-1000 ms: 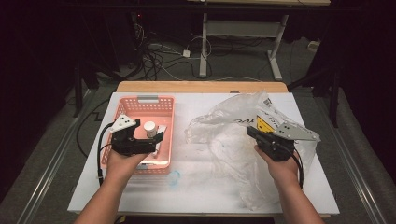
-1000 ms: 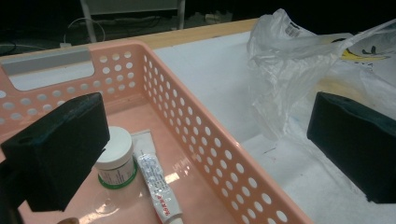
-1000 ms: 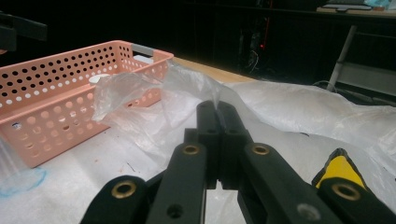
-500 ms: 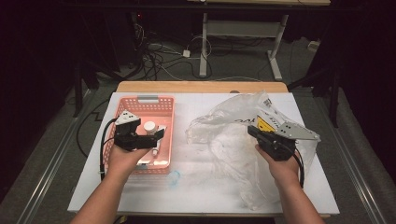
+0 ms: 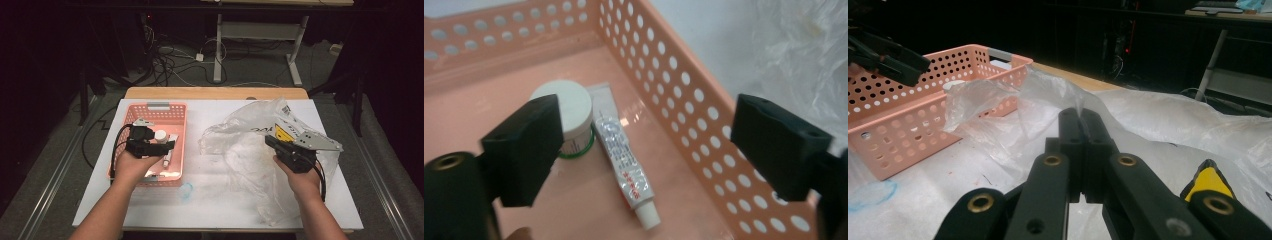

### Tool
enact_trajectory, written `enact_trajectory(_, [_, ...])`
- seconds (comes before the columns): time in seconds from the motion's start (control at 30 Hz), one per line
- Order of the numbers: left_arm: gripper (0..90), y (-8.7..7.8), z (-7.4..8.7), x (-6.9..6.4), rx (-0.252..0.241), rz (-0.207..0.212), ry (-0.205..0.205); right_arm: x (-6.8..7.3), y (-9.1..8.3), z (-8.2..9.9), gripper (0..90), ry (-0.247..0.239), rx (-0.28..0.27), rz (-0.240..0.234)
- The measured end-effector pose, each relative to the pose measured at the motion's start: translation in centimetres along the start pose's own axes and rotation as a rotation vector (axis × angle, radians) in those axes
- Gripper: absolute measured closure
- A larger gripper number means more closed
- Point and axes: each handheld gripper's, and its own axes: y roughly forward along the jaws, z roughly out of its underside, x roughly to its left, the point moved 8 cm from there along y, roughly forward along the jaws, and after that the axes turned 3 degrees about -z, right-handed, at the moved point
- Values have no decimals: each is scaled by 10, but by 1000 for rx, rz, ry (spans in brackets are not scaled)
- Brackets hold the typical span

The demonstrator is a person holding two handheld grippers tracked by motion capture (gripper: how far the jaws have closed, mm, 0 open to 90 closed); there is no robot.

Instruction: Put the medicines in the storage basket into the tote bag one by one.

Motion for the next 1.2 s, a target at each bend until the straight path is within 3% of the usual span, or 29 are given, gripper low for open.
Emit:
enact_trajectory(0.4, [335,22,15,2,307,14,-15,2,0,-1,900,-6,0,-5])
enact_trajectory(0.5, [363,28,13,4,334,8,-15,2,1,0,900,-4,1,-8])
enact_trajectory(0.67, [409,46,18,6,422,0,-44,2,1,0,900,-3,2,-9])
enact_trajectory(0.77, [469,54,19,6,442,-11,-53,2,1,1,900,0,3,-8])
enact_trajectory(1.0, [507,64,19,7,472,-60,-46,3,3,3,900,-6,14,-12])
enact_trajectory(1.2, [564,67,17,7,487,-105,-18,4,3,3,900,-8,18,-10])
